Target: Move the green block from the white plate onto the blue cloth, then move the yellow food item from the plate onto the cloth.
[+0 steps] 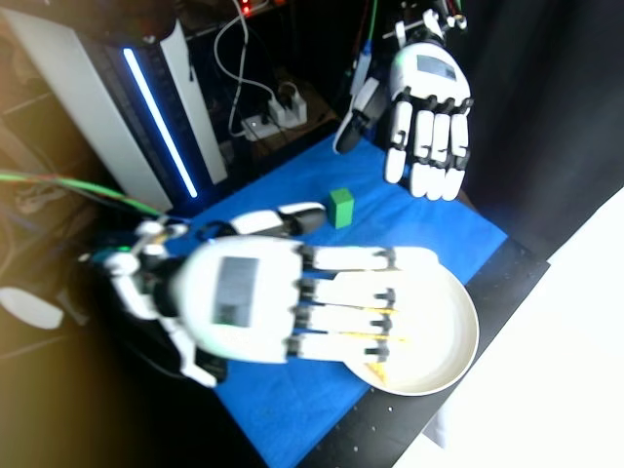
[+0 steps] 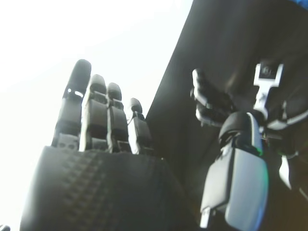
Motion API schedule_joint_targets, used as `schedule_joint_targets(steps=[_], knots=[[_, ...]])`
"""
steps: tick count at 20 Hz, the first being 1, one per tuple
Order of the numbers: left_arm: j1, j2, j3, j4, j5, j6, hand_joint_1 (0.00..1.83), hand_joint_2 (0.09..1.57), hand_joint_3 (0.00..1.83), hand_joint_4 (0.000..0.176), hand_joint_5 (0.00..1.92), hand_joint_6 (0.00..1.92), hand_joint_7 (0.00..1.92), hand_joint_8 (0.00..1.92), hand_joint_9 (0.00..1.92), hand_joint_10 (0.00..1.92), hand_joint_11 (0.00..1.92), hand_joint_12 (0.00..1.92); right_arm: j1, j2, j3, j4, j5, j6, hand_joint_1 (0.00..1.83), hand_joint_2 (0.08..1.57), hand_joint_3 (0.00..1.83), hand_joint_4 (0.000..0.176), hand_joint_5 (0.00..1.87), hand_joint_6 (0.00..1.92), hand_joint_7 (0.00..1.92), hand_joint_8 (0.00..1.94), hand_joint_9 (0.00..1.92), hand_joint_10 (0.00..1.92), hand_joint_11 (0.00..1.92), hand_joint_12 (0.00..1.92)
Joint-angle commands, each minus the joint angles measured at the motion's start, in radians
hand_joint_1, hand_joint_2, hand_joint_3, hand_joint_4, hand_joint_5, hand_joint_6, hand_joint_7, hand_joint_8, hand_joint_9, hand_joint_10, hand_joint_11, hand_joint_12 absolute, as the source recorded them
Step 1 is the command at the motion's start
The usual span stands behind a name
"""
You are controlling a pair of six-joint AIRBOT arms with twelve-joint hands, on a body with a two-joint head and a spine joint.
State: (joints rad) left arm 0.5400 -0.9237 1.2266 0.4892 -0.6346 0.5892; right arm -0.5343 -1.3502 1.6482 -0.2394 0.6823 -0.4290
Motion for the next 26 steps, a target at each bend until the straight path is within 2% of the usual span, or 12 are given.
schedule_joint_targets(steps=[1, 4, 5, 7, 9, 13, 16, 18, 20, 21, 22, 26], knots=[[-0.013, 0.004, 0.001, -0.039, -0.092, 0.004, 0.79, 0.77, 0.01, 0.113, 0.0, 0.0, 0.17, 0.0, 0.24, 0.0, 0.05, 0.63, 0.013, -0.014, 0.027, 0.002, 0.065, 0.003, 0.49, 0.8, 0.0, 0.067, 0.1, 0.0, 0.16, 0.0, 0.12, 0.01, 0.0, 0.58], [-0.013, 0.003, -0.003, -0.04, -0.099, 0.005, 0.73, 0.78, 0.0, 0.1, 0.01, 0.0, 0.19, 0.0, 0.25, 0.0, 0.01, 0.77, 0.013, -0.07, 0.108, -0.057, -0.026, 0.003, 0.48, 0.8, 0.0, 0.029, 0.12, 0.0, 0.3, 0.01, 0.32, 0.03, 0.0, 1.07], [-0.014, 0.004, -0.007, -0.04, -0.107, 0.005, 0.73, 0.78, 0.0, 0.108, 0.02, 0.0, 0.2, 0.0, 0.25, 0.0, 0.0, 0.78, 0.013, -0.09, 0.133, -0.064, -0.057, 0.003, 0.49, 0.81, 0.0, 0.033, 0.13, 0.0, 0.34, 0.01, 0.36, 0.03, 0.0, 1.17], [-0.02, 0.004, -0.012, -0.04, -0.117, 0.005, 0.75, 0.78, 0.0, 0.104, 0.03, 0.01, 0.21, 0.0, 0.27, 0.01, 0.0, 0.78, 0.013, -0.119, 0.172, -0.088, -0.086, 0.003, 0.46, 0.83, 0.0, 0.057, 0.13, 0.0, 0.35, 0.01, 0.39, 0.03, 0.03, 1.2], [-0.026, 0.003, -0.015, -0.04, -0.127, 0.005, 0.76, 0.79, 0.0, 0.082, 0.05, 0.01, 0.22, 0.0, 0.28, 0.01, 0.0, 0.8, 0.013, -0.156, 0.221, -0.131, -0.105, 0.003, 0.48, 0.87, 0.0, 0.03, 0.13, 0.01, 0.32, 0.01, 0.39, 0.02, 0.06, 1.15], [-0.043, 0.003, -0.022, -0.035, -0.139, 0.006, 0.74, 0.78, 0.0, 0.076, 0.08, 0.01, 0.24, 0.01, 0.3, 0.01, 0.0, 0.86, 0.013, -0.229, 0.31, -0.185, -0.11, 0.003, 0.52, 0.9, 0.01, 0.0, 0.13, 0.0, 0.33, 0.0, 0.45, 0.01, 0.14, 1.17], [-0.052, 0.0, -0.024, -0.026, -0.136, 0.006, 0.79, 0.78, 0.0, 0.066, 0.1, 0.0, 0.25, 0.0, 0.29, 0.0, 0.0, 0.87, 0.013, -0.249, 0.319, -0.2, -0.111, 0.003, 0.49, 0.86, 0.0, 0.031, 0.14, 0.01, 0.33, 0.0, 0.47, 0.01, 0.16, 1.19], [-0.056, -0.002, -0.024, -0.023, -0.134, 0.006, 0.77, 0.79, 0.0, 0.031, 0.1, 0.0, 0.25, 0.0, 0.31, 0.0, 0.0, 0.94, 0.014, -0.265, 0.326, -0.221, -0.111, 0.003, 0.51, 0.84, 0.0, 0.039, 0.16, 0.01, 0.34, 0.01, 0.45, 0.01, 0.13, 1.18], [-0.062, -0.005, -0.024, -0.019, -0.133, 0.006, 0.76, 0.77, 0.0, 0.051, 0.12, 0.0, 0.25, 0.0, 0.31, 0.0, 0.0, 0.92, 0.014, -0.274, 0.333, -0.224, -0.113, 0.003, 0.49, 0.81, 0.0, 0.059, 0.15, 0.0, 0.33, 0.0, 0.45, 0.01, 0.17, 1.18], [-0.063, -0.005, -0.025, -0.019, -0.134, 0.006, 0.77, 0.78, 0.0, 0.029, 0.12, 0.0, 0.26, 0.0, 0.32, 0.0, 0.0, 0.95, 0.014, -0.28, 0.337, -0.226, -0.115, 0.003, 0.49, 0.81, 0.0, 0.063, 0.15, 0.0, 0.32, 0.0, 0.43, 0.0, 0.14, 1.16], [-0.063, -0.005, -0.026, -0.019, -0.135, 0.006, 0.76, 0.78, 0.0, 0.033, 0.11, 0.0, 0.26, 0.0, 0.31, 0.0, 0.0, 0.96, 0.014, -0.285, 0.34, -0.23, -0.117, 0.003, 0.49, 0.82, 0.0, 0.067, 0.15, 0.0, 0.31, 0.0, 0.42, 0.0, 0.17, 1.12], [-0.065, -0.004, -0.027, -0.02, -0.136, 0.005, 0.74, 0.79, 0.0, 0.048, 0.12, 0.0, 0.25, 0.0, 0.3, 0.0, 0.0, 0.96, 0.014, -0.293, 0.347, -0.234, -0.119, 0.003, 0.57, 0.89, 0.0, 0.051, 0.24, 0.0, 0.4, 0.0, 0.6, 0.02, 0.47, 1.14]])
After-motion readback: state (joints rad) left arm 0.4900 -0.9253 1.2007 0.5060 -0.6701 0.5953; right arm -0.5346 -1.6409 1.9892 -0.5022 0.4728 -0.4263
